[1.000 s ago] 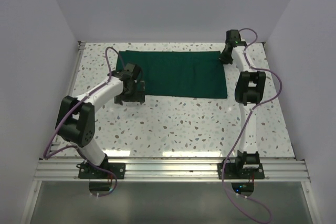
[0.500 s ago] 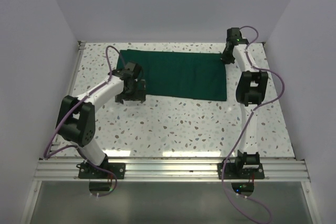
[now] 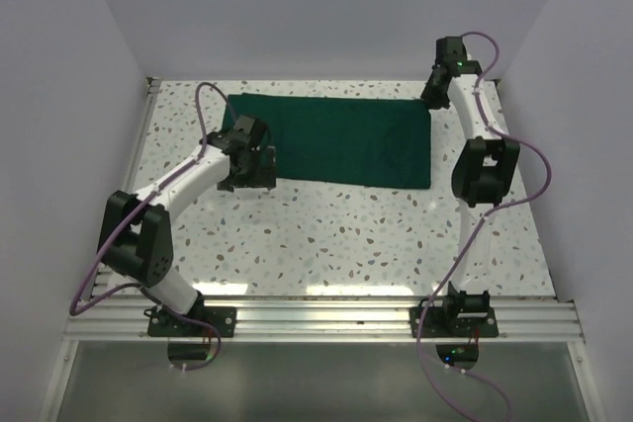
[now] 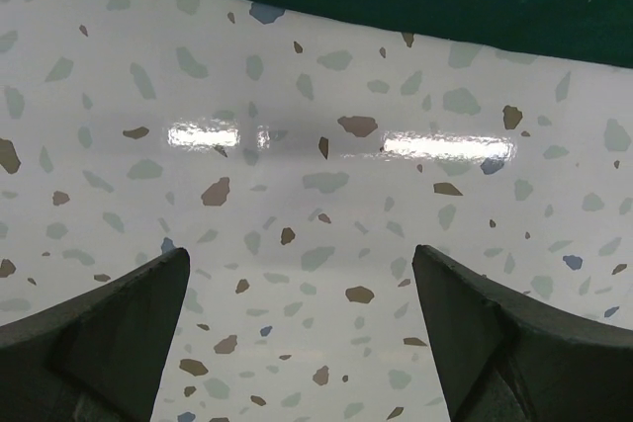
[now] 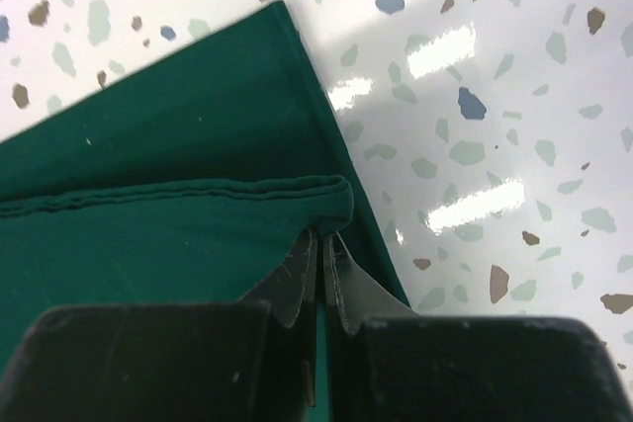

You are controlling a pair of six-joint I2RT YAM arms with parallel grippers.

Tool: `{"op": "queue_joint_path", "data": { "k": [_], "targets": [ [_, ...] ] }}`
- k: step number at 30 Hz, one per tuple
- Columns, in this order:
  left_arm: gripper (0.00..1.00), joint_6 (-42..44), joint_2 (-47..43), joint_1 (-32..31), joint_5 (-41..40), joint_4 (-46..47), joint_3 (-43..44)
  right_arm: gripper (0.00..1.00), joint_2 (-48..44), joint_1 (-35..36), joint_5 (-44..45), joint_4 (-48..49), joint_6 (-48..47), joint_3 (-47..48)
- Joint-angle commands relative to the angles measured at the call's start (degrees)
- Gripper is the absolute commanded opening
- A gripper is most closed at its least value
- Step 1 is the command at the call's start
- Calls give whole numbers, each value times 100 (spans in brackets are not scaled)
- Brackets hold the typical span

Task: Open and lay out the surgical kit
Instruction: Open the surgical kit at the center of the board.

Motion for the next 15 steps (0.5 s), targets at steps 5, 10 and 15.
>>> {"op": "queue_joint_path", "data": {
  "k": [5,10,15],
  "targets": [
    [100,-62,-459,-38,-415,-170,226,0,-595,306,-678,-56,-338,-472],
    [99,-1,-363,-38,-678,-328,876,0,-1034,1009,-1303,-197,-514,-813],
    [100,113,23,-29,-942,-591,2071,0,-2734,1888,-1574,-39,-375,-2556]
  ]
}}
